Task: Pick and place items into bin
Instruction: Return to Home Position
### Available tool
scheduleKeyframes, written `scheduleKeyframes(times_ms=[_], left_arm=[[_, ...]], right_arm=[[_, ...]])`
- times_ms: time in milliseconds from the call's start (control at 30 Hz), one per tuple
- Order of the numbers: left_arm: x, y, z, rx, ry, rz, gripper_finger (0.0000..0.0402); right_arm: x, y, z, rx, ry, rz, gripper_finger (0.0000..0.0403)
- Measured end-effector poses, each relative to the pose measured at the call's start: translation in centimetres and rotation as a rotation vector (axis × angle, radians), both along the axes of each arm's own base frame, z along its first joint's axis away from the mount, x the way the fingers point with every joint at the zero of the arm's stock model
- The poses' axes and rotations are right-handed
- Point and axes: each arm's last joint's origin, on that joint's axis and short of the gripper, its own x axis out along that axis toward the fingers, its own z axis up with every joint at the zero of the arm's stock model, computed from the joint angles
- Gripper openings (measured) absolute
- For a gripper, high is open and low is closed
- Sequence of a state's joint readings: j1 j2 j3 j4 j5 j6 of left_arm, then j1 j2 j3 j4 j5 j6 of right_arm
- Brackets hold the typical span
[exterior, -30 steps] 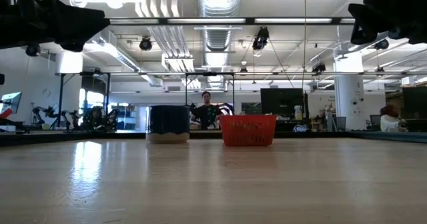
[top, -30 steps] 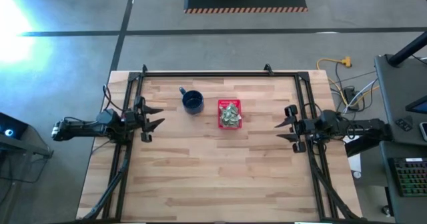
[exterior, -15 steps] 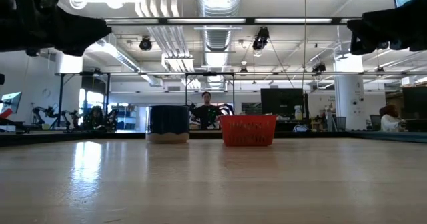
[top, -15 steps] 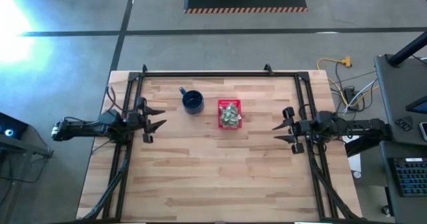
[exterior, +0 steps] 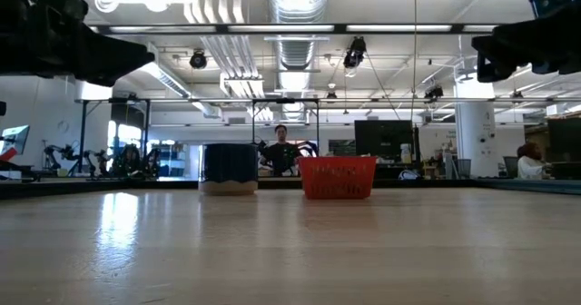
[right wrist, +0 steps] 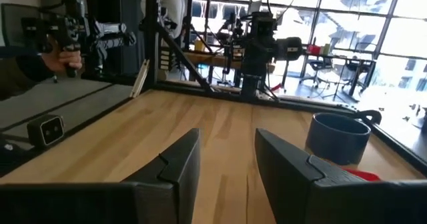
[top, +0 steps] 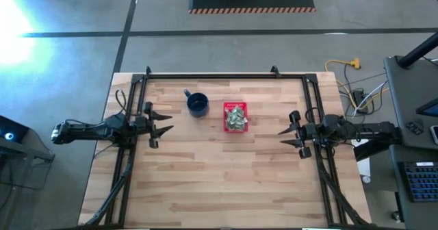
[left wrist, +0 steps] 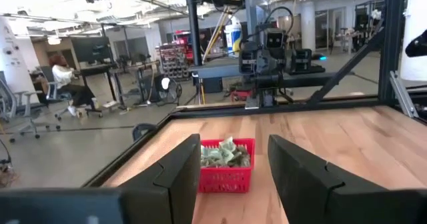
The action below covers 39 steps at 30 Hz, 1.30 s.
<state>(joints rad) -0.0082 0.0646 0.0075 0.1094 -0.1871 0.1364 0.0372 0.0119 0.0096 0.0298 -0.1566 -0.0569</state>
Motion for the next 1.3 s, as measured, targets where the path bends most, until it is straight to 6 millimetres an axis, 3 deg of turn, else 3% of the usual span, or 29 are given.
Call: scheduleKeyframes(times_ms=[700,1133,1300], left_arm=[[0.73,-0.01,-0.98,0.0,0.112,0.0,0.016],[-0.02,-0.01,-0.28,0.001,0.034,-0.005,0.016],[-0.16,-0.24,-0.43,0.004,0.044,-0.085,0.016]], right_arm=[[0.19,0.01,-0.23,0.002,0.03,0.0,0.0135],[0.19,0.01,-0.22,0.001,0.029,0.0,0.0131],[0.19,0.01,-0.21,0.001,0.028,0.0,0.0135]])
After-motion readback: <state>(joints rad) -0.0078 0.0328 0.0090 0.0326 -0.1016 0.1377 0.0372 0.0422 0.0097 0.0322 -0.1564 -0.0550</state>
